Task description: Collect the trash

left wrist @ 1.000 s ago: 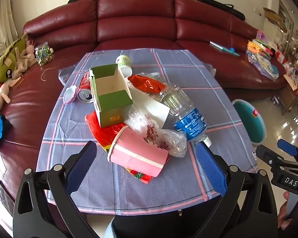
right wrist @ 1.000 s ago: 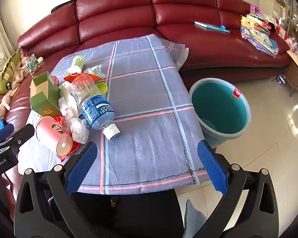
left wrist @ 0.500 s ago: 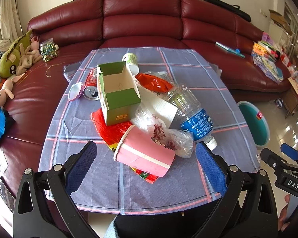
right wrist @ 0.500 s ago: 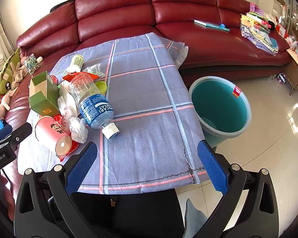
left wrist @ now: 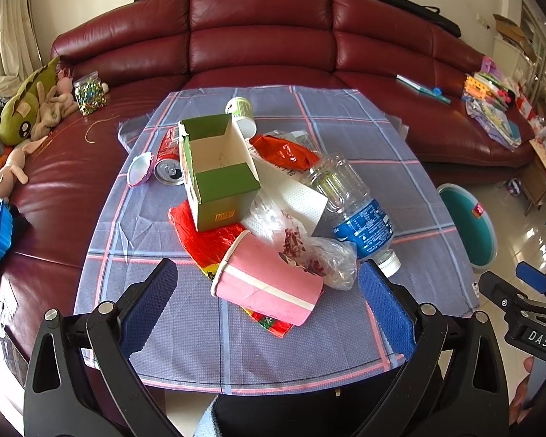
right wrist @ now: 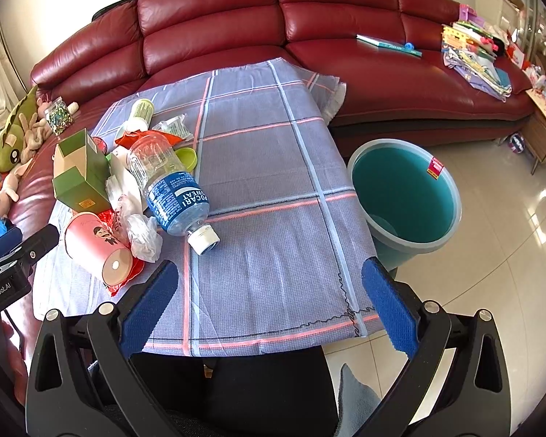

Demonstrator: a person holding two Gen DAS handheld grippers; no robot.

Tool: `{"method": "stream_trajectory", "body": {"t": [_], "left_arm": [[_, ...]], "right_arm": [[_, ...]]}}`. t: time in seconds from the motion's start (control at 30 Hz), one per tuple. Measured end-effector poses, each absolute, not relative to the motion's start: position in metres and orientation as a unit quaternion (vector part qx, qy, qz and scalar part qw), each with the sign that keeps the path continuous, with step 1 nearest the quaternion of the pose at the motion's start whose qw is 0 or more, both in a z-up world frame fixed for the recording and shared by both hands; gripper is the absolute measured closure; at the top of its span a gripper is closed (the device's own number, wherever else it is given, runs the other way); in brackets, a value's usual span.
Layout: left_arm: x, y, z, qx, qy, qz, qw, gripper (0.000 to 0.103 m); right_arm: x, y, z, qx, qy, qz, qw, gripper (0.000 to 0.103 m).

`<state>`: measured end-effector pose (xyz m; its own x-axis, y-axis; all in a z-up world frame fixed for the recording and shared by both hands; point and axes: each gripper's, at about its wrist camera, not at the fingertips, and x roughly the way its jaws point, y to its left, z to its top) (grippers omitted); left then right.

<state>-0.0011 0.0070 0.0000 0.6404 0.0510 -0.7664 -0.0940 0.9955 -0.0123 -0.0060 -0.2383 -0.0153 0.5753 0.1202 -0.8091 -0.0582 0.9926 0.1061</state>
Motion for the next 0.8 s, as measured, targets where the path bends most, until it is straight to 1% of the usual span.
{"method": "stream_trajectory", "body": {"t": [0.8], "left_arm": [[-0.0016,0.0070,0.0009,-0.025,0.424,0.040,0.905,0.004]], "right_arm": [[-0.0046,-0.2367,-0.0200,0.037,0.465,0.051,0.883,0.006]]}}
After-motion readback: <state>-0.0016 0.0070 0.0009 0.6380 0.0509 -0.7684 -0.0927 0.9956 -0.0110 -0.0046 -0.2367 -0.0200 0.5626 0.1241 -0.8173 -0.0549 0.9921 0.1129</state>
